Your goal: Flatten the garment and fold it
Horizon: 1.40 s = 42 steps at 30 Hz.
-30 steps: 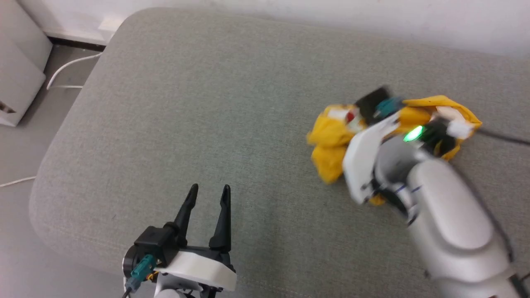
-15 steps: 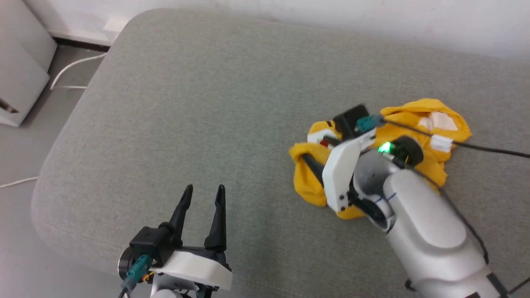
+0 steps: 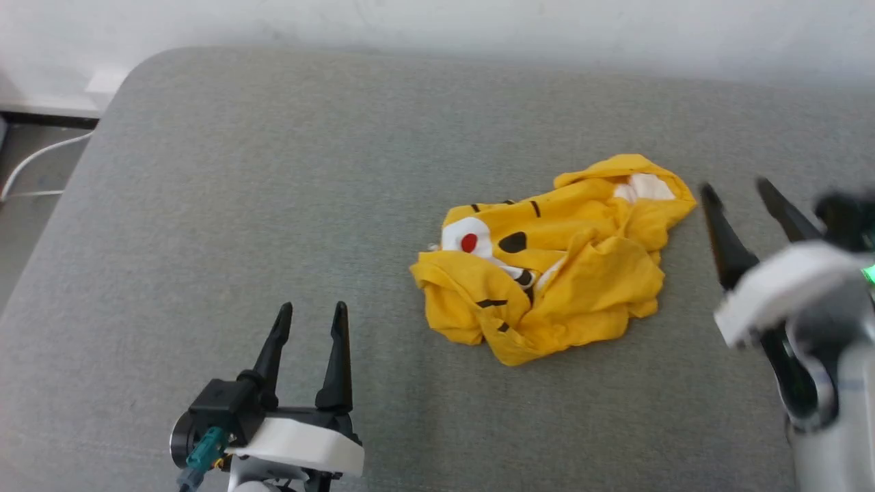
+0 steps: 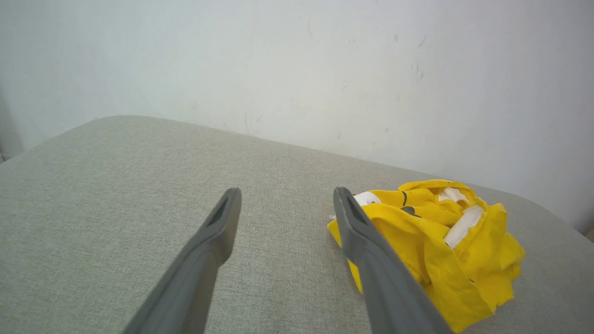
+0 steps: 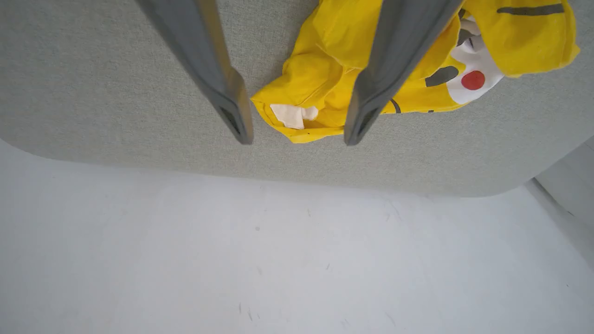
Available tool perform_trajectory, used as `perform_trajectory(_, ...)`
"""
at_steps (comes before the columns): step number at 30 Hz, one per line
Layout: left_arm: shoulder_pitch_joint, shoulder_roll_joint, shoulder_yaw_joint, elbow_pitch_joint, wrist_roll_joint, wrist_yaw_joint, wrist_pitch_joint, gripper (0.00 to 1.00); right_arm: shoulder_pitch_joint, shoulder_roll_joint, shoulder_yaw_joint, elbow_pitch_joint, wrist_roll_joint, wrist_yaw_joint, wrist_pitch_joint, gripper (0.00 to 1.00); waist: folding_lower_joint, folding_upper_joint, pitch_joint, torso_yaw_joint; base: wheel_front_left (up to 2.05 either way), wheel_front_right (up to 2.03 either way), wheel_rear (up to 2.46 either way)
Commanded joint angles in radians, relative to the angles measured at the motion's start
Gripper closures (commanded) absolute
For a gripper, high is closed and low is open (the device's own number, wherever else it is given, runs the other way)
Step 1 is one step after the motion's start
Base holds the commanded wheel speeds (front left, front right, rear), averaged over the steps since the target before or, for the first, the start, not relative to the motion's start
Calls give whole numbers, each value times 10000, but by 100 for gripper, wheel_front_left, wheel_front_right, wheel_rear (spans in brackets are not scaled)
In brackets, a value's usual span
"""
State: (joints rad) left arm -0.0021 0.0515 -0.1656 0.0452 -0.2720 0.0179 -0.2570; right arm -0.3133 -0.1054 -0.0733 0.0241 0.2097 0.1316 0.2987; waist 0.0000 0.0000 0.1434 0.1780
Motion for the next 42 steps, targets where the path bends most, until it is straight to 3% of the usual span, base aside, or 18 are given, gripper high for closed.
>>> perform_trajectory(1, 99, -13, 70, -76, 133, -89, -48, 0, 575, 210, -321, -396, -274, -9, -259, 0, 0, 0, 41, -338, 0, 0, 0)
perform_trajectory(7, 357, -13, 297, -328, 301, -174, -48, 0, 2821, 539, -1634, -1454, -933, -9, -2340, 0, 0, 0, 82, -720, 0, 0, 0)
perform_trajectory(14, 725, -13, 442, -351, 357, -242, -48, 0, 4409, 548, -1968, 108, 74, -9, -4649, 0, 0, 0, -66, -1001, 0, 0, 0)
perform_trajectory(20, 725, -13, 574, -362, 458, -305, -48, 0, 4276, 550, -1689, 928, 232, -9, -5331, 0, 0, 0, -196, -1168, 0, 0, 0)
perform_trajectory(26, -497, 401, 394, -255, 662, -816, 177, 0, 3896, 550, -1628, 1068, 120, -9, -5471, 0, 0, 0, 52, -1175, 0, 0, 0)
perform_trajectory(33, -3981, 1427, -755, 276, 483, -1417, 2828, 0, 3630, 551, -1477, 1302, 167, -9, -5527, 0, 0, 0, 746, -1136, 0, 0, 0)
perform_trajectory(42, -7484, 2113, -2355, 1732, -2552, -1482, 7739, 0, 3064, 551, -1157, 1556, 217, -9, -5575, 0, 0, 0, 1547, -1693, 0, 0, 0)
